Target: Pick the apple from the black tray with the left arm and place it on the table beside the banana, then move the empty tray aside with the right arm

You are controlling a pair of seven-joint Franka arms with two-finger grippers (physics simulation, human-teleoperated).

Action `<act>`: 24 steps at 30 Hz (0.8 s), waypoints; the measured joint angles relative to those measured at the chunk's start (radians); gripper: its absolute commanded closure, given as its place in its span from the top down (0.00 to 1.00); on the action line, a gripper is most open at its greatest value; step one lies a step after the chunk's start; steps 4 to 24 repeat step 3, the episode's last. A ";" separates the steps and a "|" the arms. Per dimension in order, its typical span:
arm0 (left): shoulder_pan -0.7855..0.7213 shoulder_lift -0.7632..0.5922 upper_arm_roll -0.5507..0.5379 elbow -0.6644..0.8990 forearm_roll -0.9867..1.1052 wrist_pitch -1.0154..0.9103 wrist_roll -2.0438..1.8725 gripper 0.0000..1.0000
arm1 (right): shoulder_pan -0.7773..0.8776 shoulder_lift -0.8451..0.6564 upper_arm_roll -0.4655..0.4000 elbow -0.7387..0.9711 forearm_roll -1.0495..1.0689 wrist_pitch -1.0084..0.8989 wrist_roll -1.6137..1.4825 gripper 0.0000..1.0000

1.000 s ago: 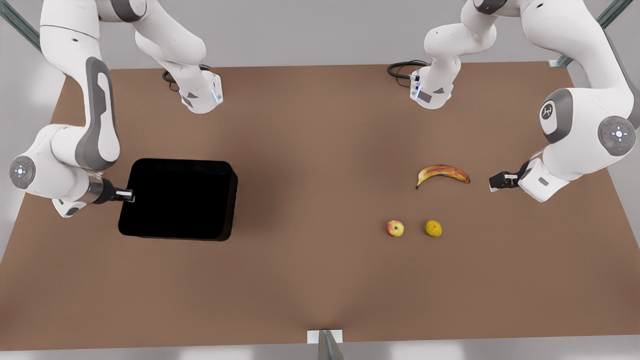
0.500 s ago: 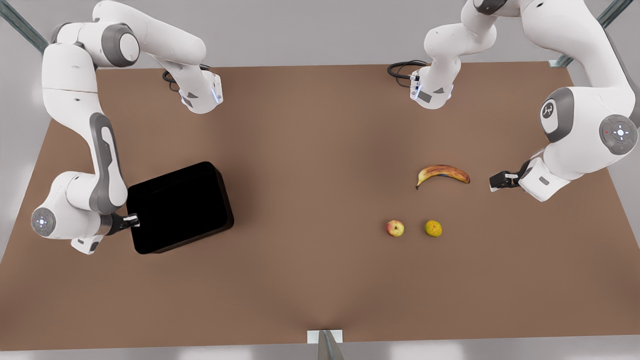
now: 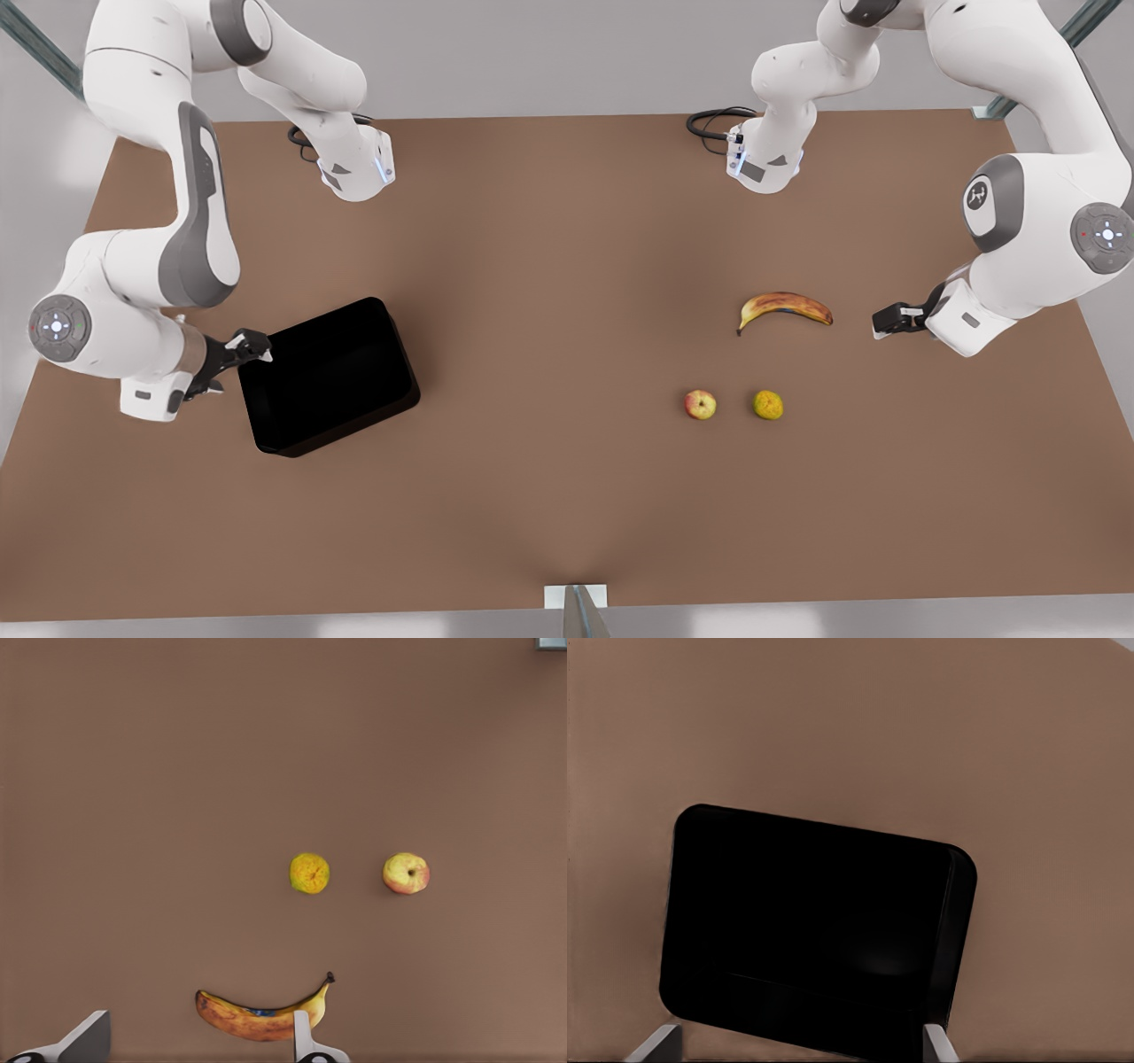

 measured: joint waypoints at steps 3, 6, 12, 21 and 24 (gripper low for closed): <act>-0.001 0.000 0.000 0.000 0.001 0.000 0.001 1.00 | 0.018 -0.002 0.006 0.000 -0.003 -0.040 0.024 1.00; -0.001 0.000 0.000 0.000 0.001 0.000 0.001 1.00 | 0.018 -0.002 0.006 0.000 -0.003 -0.040 0.024 1.00; -0.001 0.000 0.000 0.000 0.001 0.000 0.001 1.00 | 0.018 -0.002 0.006 0.000 -0.003 -0.040 0.024 1.00; -0.001 0.000 0.000 0.000 0.001 0.000 0.001 1.00 | 0.018 -0.002 0.006 0.000 -0.003 -0.040 0.024 1.00; -0.001 0.000 0.000 0.000 0.001 0.000 0.001 1.00 | 0.018 -0.002 0.006 0.000 -0.003 -0.040 0.024 1.00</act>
